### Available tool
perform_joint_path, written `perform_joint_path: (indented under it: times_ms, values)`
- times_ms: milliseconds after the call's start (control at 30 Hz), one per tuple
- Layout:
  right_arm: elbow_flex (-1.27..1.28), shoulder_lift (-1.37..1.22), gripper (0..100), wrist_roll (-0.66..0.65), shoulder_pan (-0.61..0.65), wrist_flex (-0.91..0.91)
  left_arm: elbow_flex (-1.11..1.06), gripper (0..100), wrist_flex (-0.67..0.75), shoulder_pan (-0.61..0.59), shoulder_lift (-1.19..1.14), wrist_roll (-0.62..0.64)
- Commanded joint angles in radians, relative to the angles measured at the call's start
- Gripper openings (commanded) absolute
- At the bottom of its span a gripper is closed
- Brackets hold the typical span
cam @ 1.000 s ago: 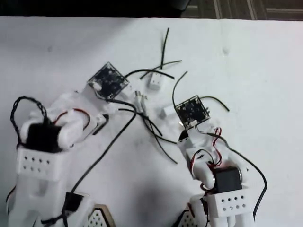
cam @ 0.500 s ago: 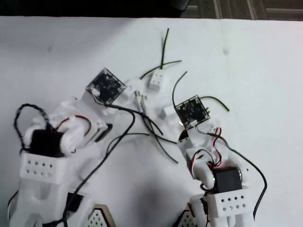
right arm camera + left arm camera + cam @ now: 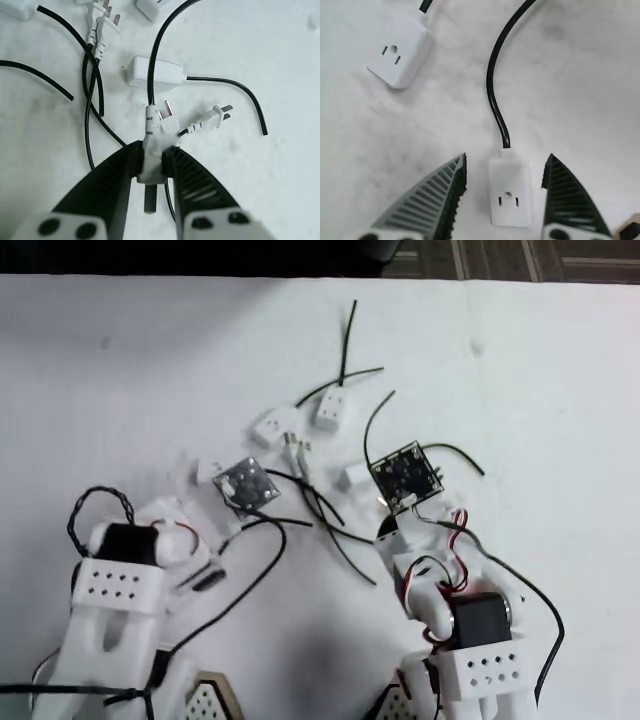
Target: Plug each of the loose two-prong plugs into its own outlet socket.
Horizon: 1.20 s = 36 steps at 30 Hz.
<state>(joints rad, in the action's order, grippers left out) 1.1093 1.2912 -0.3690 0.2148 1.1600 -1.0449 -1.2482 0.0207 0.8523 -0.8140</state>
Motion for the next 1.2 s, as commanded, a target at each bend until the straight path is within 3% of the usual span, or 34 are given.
perform_joint_path:
  times_ms: [0, 100, 267, 600, 767, 933, 1167]
  values:
    - [-0.006, 0.015, 1.8, 0.002, -0.002, -0.016, -0.058, 25, 0.117, -0.005, 0.007, -0.003]
    - [-0.006, 0.015, 1.8, 0.002, -0.002, -0.016, -0.121, 25, 0.212, -0.005, 0.005, 0.0]
    - [-0.006, 0.015, 1.8, 0.002, -0.002, -0.016, -0.112, 20, 0.242, 0.001, -0.051, -0.003]
    - [0.006, 0.015, 1.8, 0.002, -0.002, -0.018, 0.101, 20, 0.235, -0.002, -0.564, -0.005]
    - [0.009, 0.015, 1.8, 0.002, -0.002, -0.018, 0.175, 3, 0.207, 0.008, -0.668, -0.009]
    - [0.009, 0.015, 1.8, 0.002, -0.002, -0.019, 0.183, 2, 0.181, 0.024, -0.647, -0.009]
    - [0.009, 0.015, 1.8, 0.002, -0.002, -0.019, 0.183, 2, 0.104, 0.113, -0.392, -0.002]
